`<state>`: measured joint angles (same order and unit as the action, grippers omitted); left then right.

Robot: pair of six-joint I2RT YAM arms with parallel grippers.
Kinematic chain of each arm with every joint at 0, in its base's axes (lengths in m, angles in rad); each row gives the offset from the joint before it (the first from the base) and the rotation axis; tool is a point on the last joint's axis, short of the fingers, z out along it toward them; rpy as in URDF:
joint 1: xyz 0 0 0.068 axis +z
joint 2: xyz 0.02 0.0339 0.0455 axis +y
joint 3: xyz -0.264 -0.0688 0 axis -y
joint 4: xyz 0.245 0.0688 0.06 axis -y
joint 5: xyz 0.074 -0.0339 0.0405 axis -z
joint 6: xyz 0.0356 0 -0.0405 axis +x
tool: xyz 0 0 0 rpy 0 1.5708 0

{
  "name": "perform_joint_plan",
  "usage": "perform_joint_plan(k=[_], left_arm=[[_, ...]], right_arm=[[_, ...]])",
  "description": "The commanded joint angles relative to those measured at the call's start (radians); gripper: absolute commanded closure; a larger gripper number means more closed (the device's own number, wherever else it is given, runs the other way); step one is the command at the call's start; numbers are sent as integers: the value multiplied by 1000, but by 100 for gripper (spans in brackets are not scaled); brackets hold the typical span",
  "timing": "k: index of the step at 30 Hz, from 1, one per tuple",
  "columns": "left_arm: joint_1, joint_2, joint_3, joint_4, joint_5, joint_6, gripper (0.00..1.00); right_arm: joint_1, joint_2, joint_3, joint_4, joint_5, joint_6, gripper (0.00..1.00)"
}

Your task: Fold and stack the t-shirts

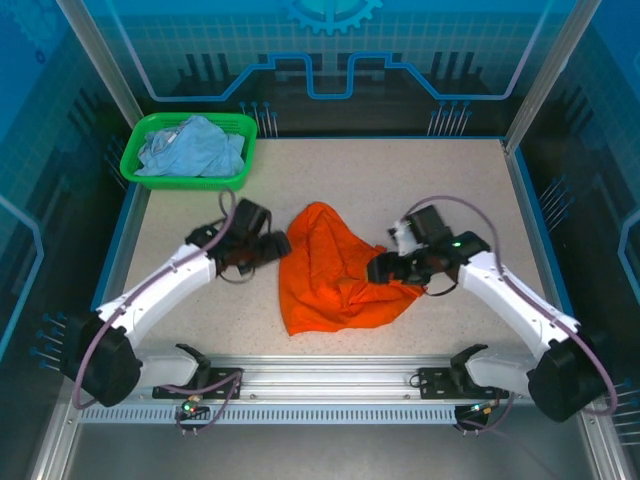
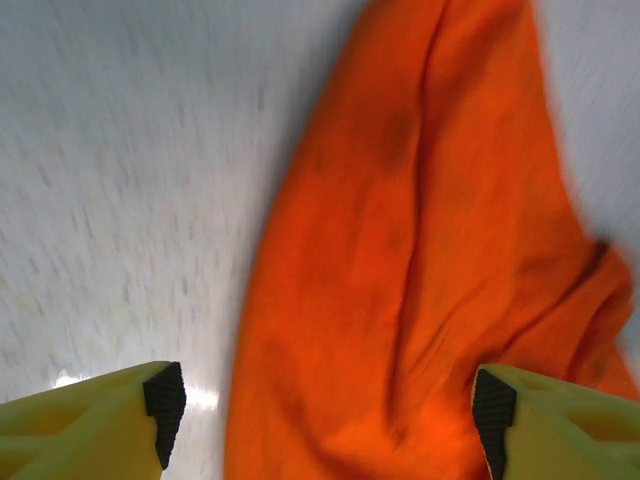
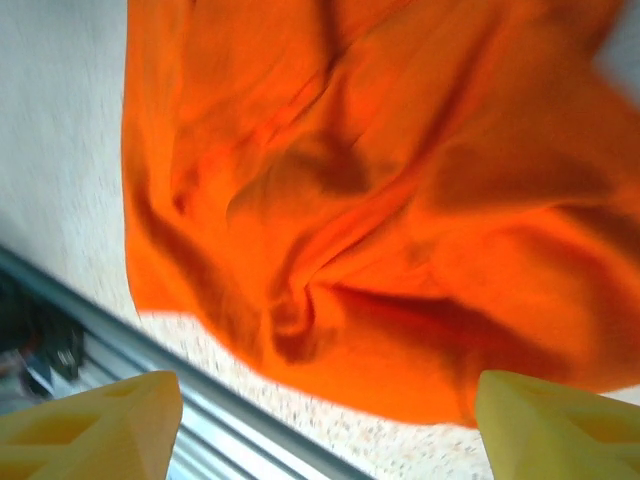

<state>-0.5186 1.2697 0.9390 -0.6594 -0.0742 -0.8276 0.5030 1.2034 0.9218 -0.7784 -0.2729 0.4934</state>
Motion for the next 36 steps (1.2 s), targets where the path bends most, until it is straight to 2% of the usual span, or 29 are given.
perform_joint_plan(k=[1, 6, 9, 11, 13, 16, 19, 21, 24, 26, 27, 32, 36], left_arm=[[-123, -9, -124, 36, 48, -141, 23], [-181, -8, -268, 165, 90, -257, 27], [-211, -16, -306, 199, 72, -295, 30], [-227, -12, -332, 237, 66, -318, 31], [-235, -2, -360, 290, 76, -339, 33], [-244, 4, -385, 339, 78, -351, 45], [-247, -16, -409, 366, 53, -350, 63], [-247, -31, -411, 370, 36, -337, 76], [-245, -79, -401, 349, 12, -305, 97], [-245, -155, -377, 304, -17, -260, 100], [-245, -194, -366, 278, -34, -240, 100], [-242, -427, -260, 79, -155, -110, 100], [-238, -554, -160, 6, -206, -4, 100]], right_arm=[[114, 62, 37, -38, 109, 39, 22], [216, 230, 123, 7, 150, 82, 23], [285, 350, 206, -2, 187, 74, 27], [302, 431, 254, -21, 199, 78, 36], [304, 493, 279, -33, 215, 92, 40], [301, 549, 294, -36, 250, 114, 54], [295, 562, 294, -48, 294, 148, 54], [290, 543, 279, -38, 302, 170, 62], [271, 479, 248, -12, 289, 200, 81], [255, 406, 224, 5, 282, 227, 97], [249, 364, 210, 19, 276, 240, 100], [192, 102, 167, 5, 286, 300, 100], [114, -97, 191, -71, 300, 316, 100]])
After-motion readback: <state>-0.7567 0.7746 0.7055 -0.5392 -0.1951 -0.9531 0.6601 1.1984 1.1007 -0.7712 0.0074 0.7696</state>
